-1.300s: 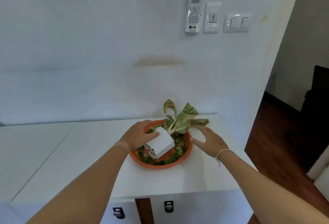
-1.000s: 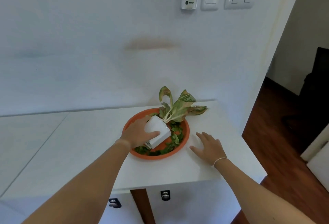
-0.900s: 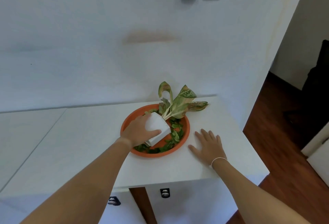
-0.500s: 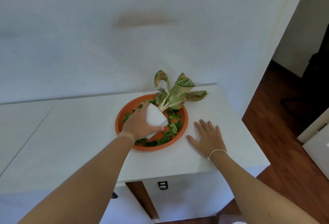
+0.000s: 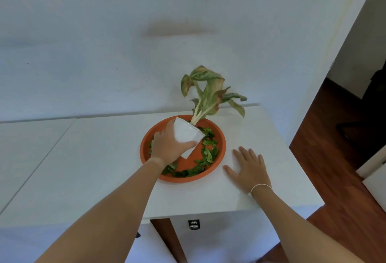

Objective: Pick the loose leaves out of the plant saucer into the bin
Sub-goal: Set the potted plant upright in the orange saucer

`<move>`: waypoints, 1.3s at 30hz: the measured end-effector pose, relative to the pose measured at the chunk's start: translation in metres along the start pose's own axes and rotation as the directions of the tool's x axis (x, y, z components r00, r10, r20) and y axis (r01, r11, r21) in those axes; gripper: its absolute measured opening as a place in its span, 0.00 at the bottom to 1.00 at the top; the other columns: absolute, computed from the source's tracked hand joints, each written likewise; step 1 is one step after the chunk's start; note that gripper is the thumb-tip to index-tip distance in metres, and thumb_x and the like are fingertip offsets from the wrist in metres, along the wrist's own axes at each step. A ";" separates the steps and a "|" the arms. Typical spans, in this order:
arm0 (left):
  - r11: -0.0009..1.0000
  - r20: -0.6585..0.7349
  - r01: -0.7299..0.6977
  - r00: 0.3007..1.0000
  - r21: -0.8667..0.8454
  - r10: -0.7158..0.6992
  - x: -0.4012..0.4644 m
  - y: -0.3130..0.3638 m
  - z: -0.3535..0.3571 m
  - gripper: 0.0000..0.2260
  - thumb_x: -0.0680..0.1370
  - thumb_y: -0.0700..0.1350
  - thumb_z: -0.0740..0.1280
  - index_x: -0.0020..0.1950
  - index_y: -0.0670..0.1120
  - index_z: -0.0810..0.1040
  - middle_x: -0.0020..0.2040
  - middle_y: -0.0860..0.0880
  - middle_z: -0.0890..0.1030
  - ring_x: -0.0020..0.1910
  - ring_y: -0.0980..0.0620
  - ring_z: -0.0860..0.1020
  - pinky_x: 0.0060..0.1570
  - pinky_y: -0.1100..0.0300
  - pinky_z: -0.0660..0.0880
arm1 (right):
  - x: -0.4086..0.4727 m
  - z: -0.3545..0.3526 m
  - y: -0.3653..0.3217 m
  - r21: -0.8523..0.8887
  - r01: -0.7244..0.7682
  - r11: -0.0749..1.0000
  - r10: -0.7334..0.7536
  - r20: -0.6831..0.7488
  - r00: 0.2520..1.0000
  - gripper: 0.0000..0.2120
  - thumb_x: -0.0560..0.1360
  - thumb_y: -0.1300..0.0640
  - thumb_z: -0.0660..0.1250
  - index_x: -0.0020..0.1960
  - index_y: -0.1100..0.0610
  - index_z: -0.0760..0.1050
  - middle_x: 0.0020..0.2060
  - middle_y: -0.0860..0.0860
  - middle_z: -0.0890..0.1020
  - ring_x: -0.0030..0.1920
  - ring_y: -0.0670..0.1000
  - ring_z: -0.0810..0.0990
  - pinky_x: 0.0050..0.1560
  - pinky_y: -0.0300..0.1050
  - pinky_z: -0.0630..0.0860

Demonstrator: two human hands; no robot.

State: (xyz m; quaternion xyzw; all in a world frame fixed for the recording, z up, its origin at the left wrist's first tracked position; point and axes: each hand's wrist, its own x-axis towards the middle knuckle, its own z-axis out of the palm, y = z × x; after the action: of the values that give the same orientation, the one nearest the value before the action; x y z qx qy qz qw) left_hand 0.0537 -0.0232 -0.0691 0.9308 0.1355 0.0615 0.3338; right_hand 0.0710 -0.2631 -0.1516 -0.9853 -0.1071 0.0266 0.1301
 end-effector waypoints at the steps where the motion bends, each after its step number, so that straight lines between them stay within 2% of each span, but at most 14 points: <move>1: 0.999 -0.007 0.009 1.000 -0.048 -0.010 0.002 0.003 -0.001 0.46 0.60 0.67 0.71 0.73 0.54 0.59 0.65 0.48 0.74 0.64 0.43 0.70 0.60 0.44 0.74 | 0.000 -0.001 0.000 0.003 0.001 1.000 -0.001 -0.003 1.000 0.34 0.75 0.34 0.48 0.77 0.47 0.53 0.78 0.46 0.52 0.78 0.52 0.47 0.77 0.53 0.42; 5: 0.941 0.019 0.073 0.997 -0.331 -0.071 0.009 0.007 0.001 0.42 0.58 0.67 0.71 0.68 0.55 0.63 0.60 0.49 0.76 0.60 0.45 0.73 0.55 0.47 0.78 | -0.001 -0.001 0.000 0.008 0.003 1.000 -0.003 -0.007 1.000 0.34 0.75 0.33 0.48 0.77 0.47 0.53 0.78 0.46 0.52 0.78 0.52 0.47 0.77 0.53 0.42; 8: 0.852 0.033 0.107 0.994 -0.513 -0.105 0.014 0.003 0.006 0.39 0.64 0.56 0.76 0.70 0.52 0.62 0.61 0.49 0.75 0.59 0.48 0.75 0.45 0.57 0.80 | 0.000 -0.001 0.000 0.018 0.000 1.000 0.000 -0.003 1.000 0.34 0.75 0.34 0.49 0.77 0.47 0.53 0.78 0.46 0.52 0.78 0.52 0.47 0.77 0.53 0.42; 10: 0.805 0.038 0.122 0.992 -0.580 -0.123 0.017 -0.002 0.011 0.40 0.66 0.48 0.78 0.72 0.50 0.59 0.61 0.49 0.74 0.58 0.49 0.75 0.43 0.60 0.79 | 0.000 -0.001 0.000 0.011 -0.004 1.000 0.004 -0.009 1.000 0.34 0.75 0.34 0.49 0.77 0.47 0.53 0.78 0.46 0.53 0.78 0.52 0.47 0.77 0.53 0.42; 14: 0.795 0.041 0.107 0.994 -0.596 -0.103 0.014 -0.011 0.019 0.43 0.67 0.41 0.78 0.74 0.48 0.55 0.62 0.51 0.72 0.59 0.51 0.73 0.55 0.56 0.77 | 0.001 -0.001 -0.001 0.024 -0.008 1.000 0.008 -0.014 1.000 0.33 0.75 0.34 0.49 0.77 0.46 0.54 0.78 0.46 0.53 0.78 0.51 0.47 0.77 0.53 0.42; 16: 0.802 0.040 0.093 0.995 -0.590 -0.086 0.013 -0.014 0.023 0.45 0.66 0.40 0.78 0.75 0.48 0.53 0.63 0.52 0.71 0.61 0.52 0.72 0.61 0.54 0.75 | 0.001 -0.001 0.000 0.021 -0.010 1.000 0.011 -0.017 1.000 0.33 0.75 0.34 0.49 0.76 0.46 0.54 0.78 0.45 0.54 0.78 0.51 0.48 0.77 0.53 0.43; 18: 0.800 0.037 0.078 0.997 -0.594 -0.070 0.013 -0.015 0.026 0.46 0.66 0.40 0.78 0.75 0.48 0.53 0.65 0.52 0.71 0.62 0.52 0.72 0.62 0.53 0.74 | 0.001 -0.001 0.000 0.023 -0.013 1.000 0.013 -0.016 1.000 0.33 0.75 0.34 0.49 0.76 0.46 0.54 0.78 0.45 0.54 0.78 0.51 0.47 0.77 0.53 0.42; 22: 0.801 0.037 0.060 0.998 -0.596 -0.047 0.013 -0.014 0.027 0.46 0.66 0.40 0.78 0.75 0.48 0.53 0.64 0.53 0.71 0.63 0.52 0.72 0.62 0.56 0.74 | 0.000 -0.001 -0.001 0.022 -0.014 1.000 0.014 -0.018 1.000 0.33 0.75 0.34 0.49 0.76 0.46 0.55 0.78 0.45 0.54 0.78 0.51 0.48 0.77 0.53 0.42; 27: 0.809 0.032 0.076 0.997 -0.583 -0.070 0.018 -0.016 0.023 0.45 0.65 0.43 0.79 0.74 0.51 0.55 0.67 0.50 0.72 0.63 0.49 0.73 0.60 0.48 0.77 | -0.001 -0.002 -0.001 0.024 -0.017 1.000 0.017 -0.016 1.000 0.33 0.75 0.34 0.49 0.77 0.46 0.55 0.78 0.46 0.54 0.78 0.52 0.48 0.76 0.53 0.42; 34: 0.814 -0.007 0.061 0.997 -0.577 -0.080 0.015 -0.020 0.017 0.44 0.66 0.41 0.78 0.74 0.48 0.55 0.67 0.49 0.72 0.62 0.51 0.72 0.57 0.58 0.76 | -0.001 -0.002 -0.001 0.048 -0.015 0.999 0.015 -0.006 1.000 0.31 0.76 0.35 0.50 0.76 0.46 0.57 0.77 0.46 0.55 0.78 0.51 0.49 0.77 0.52 0.43; 36: 0.818 -0.030 0.046 0.997 -0.573 -0.077 0.014 -0.019 0.012 0.44 0.65 0.40 0.79 0.74 0.48 0.56 0.67 0.49 0.72 0.61 0.52 0.72 0.56 0.58 0.75 | -0.002 -0.006 -0.001 0.081 -0.014 0.997 0.015 -0.010 1.000 0.29 0.76 0.37 0.53 0.75 0.47 0.60 0.76 0.46 0.59 0.77 0.51 0.52 0.76 0.51 0.45; 39: 0.830 -0.059 0.033 0.995 -0.557 -0.078 0.012 -0.020 0.001 0.43 0.65 0.41 0.78 0.73 0.48 0.56 0.64 0.51 0.72 0.60 0.52 0.72 0.57 0.58 0.75 | -0.001 -0.017 -0.005 0.194 -0.010 0.981 0.027 -0.088 0.996 0.24 0.77 0.44 0.59 0.70 0.51 0.68 0.70 0.48 0.71 0.71 0.50 0.66 0.74 0.47 0.57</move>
State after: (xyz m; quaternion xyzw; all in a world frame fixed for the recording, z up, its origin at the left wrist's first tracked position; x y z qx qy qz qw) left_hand 0.0615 -0.0052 -0.0825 0.7863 0.1518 0.1252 0.5856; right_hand 0.0708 -0.2631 -0.1337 -0.9692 -0.0887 -0.0065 0.2295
